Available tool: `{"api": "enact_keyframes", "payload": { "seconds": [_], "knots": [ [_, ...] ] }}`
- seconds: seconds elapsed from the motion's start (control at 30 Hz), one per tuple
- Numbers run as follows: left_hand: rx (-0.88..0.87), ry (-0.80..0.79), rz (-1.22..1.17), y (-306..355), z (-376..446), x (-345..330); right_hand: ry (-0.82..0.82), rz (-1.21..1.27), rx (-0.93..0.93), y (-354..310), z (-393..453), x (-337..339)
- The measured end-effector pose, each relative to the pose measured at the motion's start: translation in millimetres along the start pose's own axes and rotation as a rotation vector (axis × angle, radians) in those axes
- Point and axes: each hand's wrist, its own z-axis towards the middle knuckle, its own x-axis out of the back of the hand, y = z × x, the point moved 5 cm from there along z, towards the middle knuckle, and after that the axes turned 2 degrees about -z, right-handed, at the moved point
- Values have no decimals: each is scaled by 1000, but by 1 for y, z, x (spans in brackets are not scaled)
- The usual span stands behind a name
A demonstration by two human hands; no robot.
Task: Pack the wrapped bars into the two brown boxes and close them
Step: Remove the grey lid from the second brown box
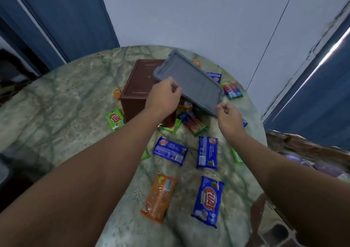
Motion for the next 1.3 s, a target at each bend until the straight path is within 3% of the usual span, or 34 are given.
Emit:
{"api": "enact_keyframes", "payload": {
  "seconds": [0.23,0.37,0.5,0.77,1.03,1.3],
  "knots": [
    [-33,93,250,6,78,-1,0,44,-119,10,58,-4],
    [30,43,427,2,113,-7,-15,64,-188,12,82,-12],
    [102,-51,461,-4,140,-12,-21,65,-259,18,99,-16],
    [181,-203,356,-2,156,-23,-32,26,-336,23,113,-23],
    [290,-130,37,-1,143,-21,-50,61,-351,21,110,-28],
    [278,22,36,-12,124,15,-82,171,-376,7,102,-35]
  ]
}}
